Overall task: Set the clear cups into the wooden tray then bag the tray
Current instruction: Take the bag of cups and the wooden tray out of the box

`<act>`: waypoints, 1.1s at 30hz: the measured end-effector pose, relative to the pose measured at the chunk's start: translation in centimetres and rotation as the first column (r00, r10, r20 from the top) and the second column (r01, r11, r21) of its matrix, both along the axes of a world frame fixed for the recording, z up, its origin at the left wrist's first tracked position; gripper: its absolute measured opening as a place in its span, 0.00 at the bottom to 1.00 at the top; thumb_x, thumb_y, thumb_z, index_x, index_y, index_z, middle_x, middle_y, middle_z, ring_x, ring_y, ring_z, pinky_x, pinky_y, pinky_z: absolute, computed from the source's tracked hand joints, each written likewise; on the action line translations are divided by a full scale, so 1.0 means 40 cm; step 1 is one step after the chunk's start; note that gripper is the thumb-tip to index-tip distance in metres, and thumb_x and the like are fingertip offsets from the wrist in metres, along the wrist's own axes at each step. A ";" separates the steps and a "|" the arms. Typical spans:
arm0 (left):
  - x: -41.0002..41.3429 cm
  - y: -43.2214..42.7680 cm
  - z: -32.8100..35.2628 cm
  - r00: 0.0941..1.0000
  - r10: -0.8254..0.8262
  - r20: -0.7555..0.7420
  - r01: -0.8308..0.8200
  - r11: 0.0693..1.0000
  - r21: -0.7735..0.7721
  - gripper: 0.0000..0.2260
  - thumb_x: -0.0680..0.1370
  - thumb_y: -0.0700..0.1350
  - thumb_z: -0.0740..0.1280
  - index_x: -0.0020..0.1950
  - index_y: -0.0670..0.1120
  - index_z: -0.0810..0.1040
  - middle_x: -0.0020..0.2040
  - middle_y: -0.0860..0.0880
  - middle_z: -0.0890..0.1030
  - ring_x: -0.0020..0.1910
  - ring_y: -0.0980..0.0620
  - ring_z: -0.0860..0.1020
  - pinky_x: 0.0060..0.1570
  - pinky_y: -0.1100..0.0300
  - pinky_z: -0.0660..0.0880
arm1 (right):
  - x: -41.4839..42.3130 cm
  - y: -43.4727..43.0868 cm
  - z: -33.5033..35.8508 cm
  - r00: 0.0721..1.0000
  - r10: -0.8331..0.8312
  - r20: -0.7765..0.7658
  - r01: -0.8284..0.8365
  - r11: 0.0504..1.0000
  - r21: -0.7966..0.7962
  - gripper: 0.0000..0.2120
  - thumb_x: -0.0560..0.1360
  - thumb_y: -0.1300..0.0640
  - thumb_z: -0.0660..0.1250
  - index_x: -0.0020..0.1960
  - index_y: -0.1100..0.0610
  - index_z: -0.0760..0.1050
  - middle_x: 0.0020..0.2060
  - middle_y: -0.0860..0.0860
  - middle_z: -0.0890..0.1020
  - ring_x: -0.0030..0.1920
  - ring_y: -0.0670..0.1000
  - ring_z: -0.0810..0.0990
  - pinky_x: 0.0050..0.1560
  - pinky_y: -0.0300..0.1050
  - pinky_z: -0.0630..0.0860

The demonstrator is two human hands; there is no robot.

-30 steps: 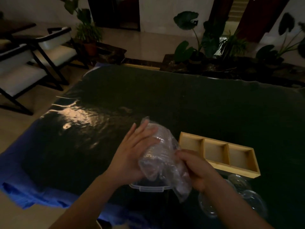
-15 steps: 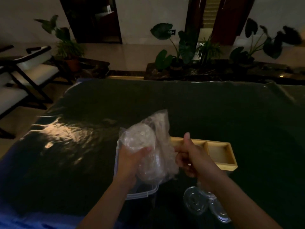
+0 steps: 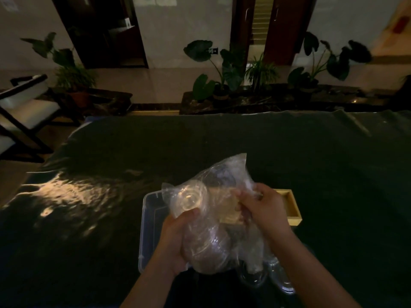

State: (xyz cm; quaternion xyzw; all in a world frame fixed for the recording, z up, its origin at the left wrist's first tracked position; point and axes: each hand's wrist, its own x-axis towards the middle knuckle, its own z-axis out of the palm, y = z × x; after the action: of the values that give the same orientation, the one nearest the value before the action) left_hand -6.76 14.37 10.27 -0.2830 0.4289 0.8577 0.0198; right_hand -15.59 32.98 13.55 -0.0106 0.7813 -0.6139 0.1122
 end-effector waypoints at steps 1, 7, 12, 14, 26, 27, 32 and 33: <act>0.004 -0.004 0.001 1.000 -0.004 0.001 0.004 1.000 0.016 0.37 0.56 0.48 0.82 0.65 0.46 0.78 0.53 0.38 0.87 0.49 0.36 0.86 0.40 0.41 0.83 | -0.004 0.011 0.002 0.999 0.011 0.048 -0.008 0.998 -0.059 0.10 0.77 0.46 0.71 0.55 0.49 0.79 0.38 0.47 0.88 0.36 0.48 0.87 0.31 0.38 0.82; 0.017 -0.008 0.005 0.999 0.028 0.029 -0.024 0.991 -0.130 0.40 0.54 0.50 0.85 0.65 0.53 0.76 0.58 0.41 0.85 0.54 0.35 0.84 0.48 0.34 0.81 | 0.014 0.007 0.012 0.999 0.016 -0.049 -0.006 0.980 0.200 0.40 0.64 0.22 0.64 0.69 0.43 0.68 0.50 0.41 0.83 0.46 0.46 0.85 0.44 0.51 0.85; 0.026 -0.006 0.023 1.000 -0.010 0.010 0.011 0.978 -0.210 0.44 0.58 0.48 0.81 0.73 0.54 0.70 0.65 0.42 0.79 0.61 0.37 0.79 0.59 0.30 0.75 | -0.033 -0.011 0.039 0.955 0.029 -0.295 0.106 0.897 0.430 0.22 0.74 0.37 0.69 0.64 0.42 0.70 0.40 0.40 0.80 0.34 0.40 0.81 0.35 0.42 0.81; 0.033 -0.023 0.032 1.000 0.021 0.000 -0.020 0.979 -0.201 0.45 0.58 0.47 0.80 0.75 0.54 0.69 0.66 0.42 0.78 0.62 0.35 0.78 0.60 0.29 0.74 | -0.078 0.029 0.056 0.982 -0.090 -0.168 0.125 0.969 0.212 0.06 0.81 0.47 0.66 0.54 0.47 0.78 0.37 0.49 0.85 0.31 0.43 0.83 0.35 0.47 0.84; 0.053 -0.050 0.048 0.972 0.235 -0.010 -0.232 0.948 -0.218 0.45 0.57 0.52 0.80 0.73 0.53 0.71 0.64 0.40 0.80 0.59 0.34 0.80 0.54 0.28 0.77 | 0.078 0.045 0.029 0.987 0.119 -0.112 -0.070 0.929 0.362 0.13 0.75 0.48 0.73 0.54 0.35 0.73 0.45 0.43 0.83 0.41 0.41 0.84 0.39 0.40 0.82; 0.055 -0.053 0.052 0.973 0.230 -0.004 -0.224 0.948 -0.225 0.45 0.57 0.52 0.81 0.73 0.53 0.71 0.64 0.41 0.80 0.59 0.34 0.80 0.55 0.27 0.76 | 0.070 0.060 0.025 0.984 0.109 -0.144 -0.042 0.913 0.406 0.09 0.79 0.53 0.69 0.52 0.38 0.76 0.43 0.44 0.84 0.38 0.40 0.83 0.38 0.38 0.80; 0.067 -0.066 0.068 0.983 0.184 0.014 -0.176 0.958 -0.226 0.41 0.60 0.51 0.79 0.72 0.54 0.72 0.64 0.42 0.80 0.61 0.36 0.79 0.58 0.28 0.76 | 0.011 0.099 0.053 0.964 0.145 -0.224 -0.033 0.898 0.438 0.10 0.82 0.59 0.64 0.53 0.47 0.81 0.39 0.47 0.85 0.37 0.44 0.82 0.45 0.50 0.82; 0.074 -0.072 0.064 0.988 0.155 0.012 -0.150 0.968 -0.202 0.35 0.65 0.49 0.77 0.72 0.53 0.73 0.65 0.42 0.80 0.61 0.36 0.80 0.57 0.30 0.77 | 0.008 0.091 0.061 0.956 0.165 -0.243 -0.048 0.904 0.425 0.11 0.82 0.59 0.63 0.51 0.45 0.80 0.39 0.47 0.84 0.36 0.44 0.82 0.41 0.50 0.81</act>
State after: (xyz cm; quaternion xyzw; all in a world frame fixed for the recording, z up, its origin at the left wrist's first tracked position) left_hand -3.81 11.48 12.84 -0.3277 0.4895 0.8051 -0.0688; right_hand -15.29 36.60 15.98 -0.1142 0.8998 -0.4196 0.0366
